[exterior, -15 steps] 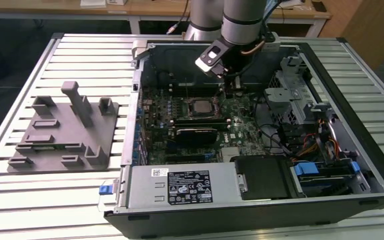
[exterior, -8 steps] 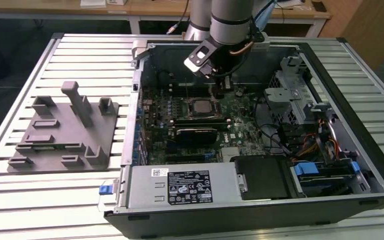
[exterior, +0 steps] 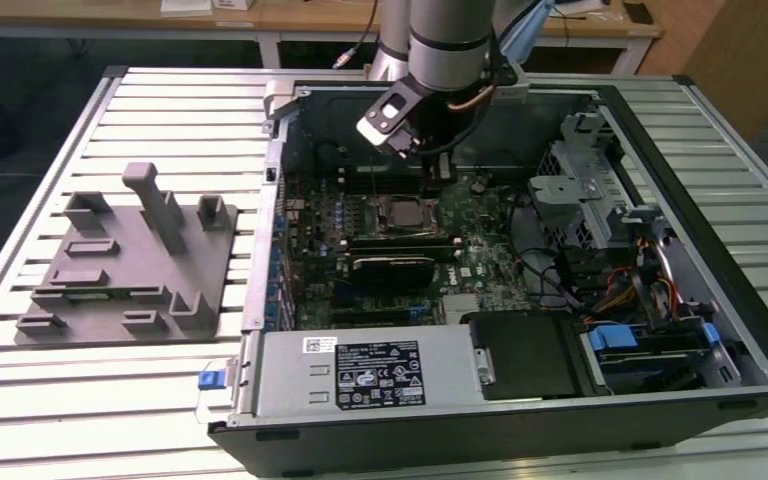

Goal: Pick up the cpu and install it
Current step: 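Close the cpu cover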

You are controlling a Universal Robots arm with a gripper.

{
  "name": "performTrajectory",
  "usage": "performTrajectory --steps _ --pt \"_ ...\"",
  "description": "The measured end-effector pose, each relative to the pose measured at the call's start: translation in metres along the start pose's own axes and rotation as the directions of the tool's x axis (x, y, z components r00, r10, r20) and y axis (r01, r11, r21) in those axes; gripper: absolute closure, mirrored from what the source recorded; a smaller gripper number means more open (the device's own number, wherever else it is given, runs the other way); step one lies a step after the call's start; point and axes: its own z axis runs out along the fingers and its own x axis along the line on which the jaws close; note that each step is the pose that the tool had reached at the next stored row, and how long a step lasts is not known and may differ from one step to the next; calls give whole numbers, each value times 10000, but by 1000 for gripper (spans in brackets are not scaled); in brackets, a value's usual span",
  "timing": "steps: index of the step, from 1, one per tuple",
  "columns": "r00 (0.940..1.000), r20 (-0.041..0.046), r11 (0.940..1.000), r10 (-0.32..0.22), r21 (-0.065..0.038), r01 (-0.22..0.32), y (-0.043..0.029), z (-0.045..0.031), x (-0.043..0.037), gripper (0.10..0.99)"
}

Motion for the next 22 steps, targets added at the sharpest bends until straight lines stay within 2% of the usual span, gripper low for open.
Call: performTrajectory --steps 4,14,22 --pt "10000 -1 10000 0 0 0 -87 17 2 980" --pt "10000 0 10000 10 0 -10 -237 109 4 980" --pt "10000 -2 10000 -46 0 46 -252 128 4 980"
